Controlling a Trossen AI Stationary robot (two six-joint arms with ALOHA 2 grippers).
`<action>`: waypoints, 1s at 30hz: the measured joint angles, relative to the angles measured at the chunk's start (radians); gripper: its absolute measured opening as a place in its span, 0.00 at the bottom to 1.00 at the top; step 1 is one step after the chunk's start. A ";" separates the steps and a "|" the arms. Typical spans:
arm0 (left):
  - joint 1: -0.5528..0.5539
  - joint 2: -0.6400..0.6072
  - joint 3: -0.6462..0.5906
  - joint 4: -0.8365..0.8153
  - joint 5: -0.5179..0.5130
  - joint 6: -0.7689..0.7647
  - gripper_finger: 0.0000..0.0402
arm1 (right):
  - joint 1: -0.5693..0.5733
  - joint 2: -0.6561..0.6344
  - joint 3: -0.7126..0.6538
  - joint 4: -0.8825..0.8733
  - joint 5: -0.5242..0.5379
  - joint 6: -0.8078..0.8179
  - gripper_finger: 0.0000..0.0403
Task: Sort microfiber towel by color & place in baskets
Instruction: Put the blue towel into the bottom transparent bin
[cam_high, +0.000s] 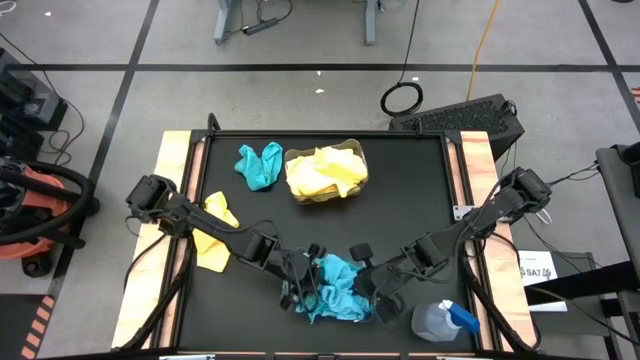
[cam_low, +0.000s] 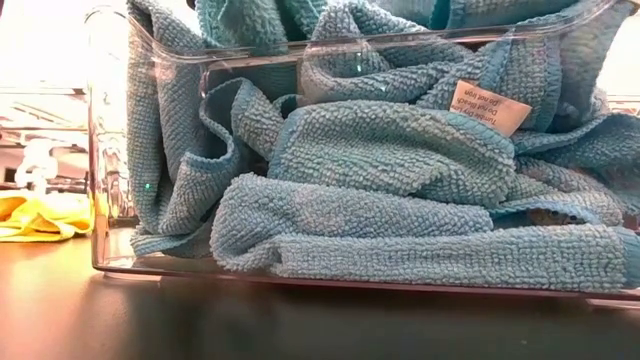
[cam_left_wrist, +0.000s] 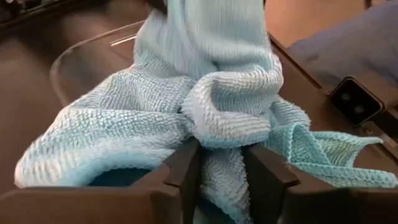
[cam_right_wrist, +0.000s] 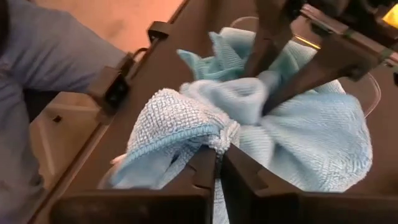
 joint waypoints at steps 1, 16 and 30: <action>0.000 0.004 0.000 0.004 0.006 0.001 0.26 | -0.007 0.015 0.000 0.011 0.000 -0.004 0.02; -0.003 -0.001 0.000 -0.006 0.005 0.019 0.18 | -0.081 0.250 0.005 0.030 -0.066 0.046 0.04; -0.016 -0.148 -0.001 -0.160 -0.168 0.020 0.43 | -0.078 0.147 -0.002 -0.096 -0.113 0.084 0.19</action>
